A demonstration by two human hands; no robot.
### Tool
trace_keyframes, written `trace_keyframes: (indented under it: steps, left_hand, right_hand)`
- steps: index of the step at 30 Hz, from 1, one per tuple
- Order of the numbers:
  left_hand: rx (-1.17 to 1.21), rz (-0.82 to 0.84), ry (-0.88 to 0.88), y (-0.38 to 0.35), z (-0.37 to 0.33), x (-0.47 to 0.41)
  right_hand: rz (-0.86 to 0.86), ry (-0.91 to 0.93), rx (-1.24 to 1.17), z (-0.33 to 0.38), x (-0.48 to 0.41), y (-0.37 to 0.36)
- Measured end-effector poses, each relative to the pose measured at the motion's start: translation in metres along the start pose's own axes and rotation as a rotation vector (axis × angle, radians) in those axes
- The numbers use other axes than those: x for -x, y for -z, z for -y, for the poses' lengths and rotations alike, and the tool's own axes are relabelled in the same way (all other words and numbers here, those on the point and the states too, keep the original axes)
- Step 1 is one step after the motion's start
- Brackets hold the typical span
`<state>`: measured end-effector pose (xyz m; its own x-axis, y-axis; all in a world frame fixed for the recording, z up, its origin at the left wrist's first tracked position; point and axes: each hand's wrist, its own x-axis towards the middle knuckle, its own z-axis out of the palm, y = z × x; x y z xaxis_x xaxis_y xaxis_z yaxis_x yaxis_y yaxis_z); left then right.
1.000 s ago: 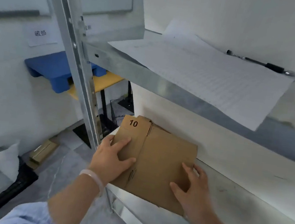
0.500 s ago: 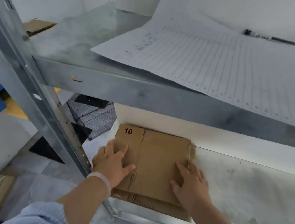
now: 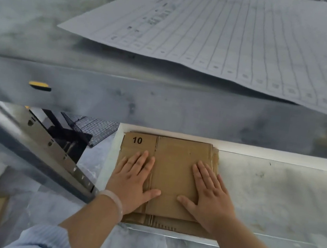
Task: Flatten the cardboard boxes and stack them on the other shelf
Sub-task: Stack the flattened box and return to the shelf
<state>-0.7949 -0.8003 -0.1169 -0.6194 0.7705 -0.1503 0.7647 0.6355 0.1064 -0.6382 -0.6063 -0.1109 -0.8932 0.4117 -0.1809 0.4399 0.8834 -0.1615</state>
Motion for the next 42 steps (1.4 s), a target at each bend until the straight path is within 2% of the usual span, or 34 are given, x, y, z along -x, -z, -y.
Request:
trace_keyframes:
  steps: [7,11,16,19,23,26,30,37,42]
  left_hand:
    - [-0.030,0.097,0.020,0.010,-0.003,-0.009]
    - [0.082,0.122,0.034,0.028,-0.004,-0.012]
    - [0.289,0.022,0.014,0.037,-0.018,-0.005]
    - [0.235,-0.088,-0.097,0.043,-0.059,-0.001]
    - [0.176,-0.272,-0.280,0.058,-0.145,0.000]
    - [0.212,-0.301,-0.387,0.068,-0.225,0.001]
    - [0.141,-0.417,-0.563,0.081,-0.346,0.006]
    - [0.195,-0.533,-0.819,0.087,-0.568,0.026]
    - [0.238,-0.521,-0.983,0.090,-0.705,0.041]
  right_hand:
    - [0.013,0.016,0.042,-0.002,-0.005,0.006]
    - [0.039,0.031,0.012,-0.004,-0.003,0.017]
    - [-0.073,-0.023,-0.079,-0.033,0.030,0.035]
    - [-0.140,-0.041,-0.051,-0.059,0.065,0.044]
    - [-0.226,-0.119,-0.027,-0.108,0.121,0.058]
    - [-0.294,-0.209,-0.010,-0.156,0.168,0.073]
    - [-0.358,-0.347,0.015,-0.232,0.246,0.092]
    - [-0.457,-0.606,0.069,-0.374,0.391,0.126]
    - [-0.513,-0.747,0.118,-0.451,0.481,0.149]
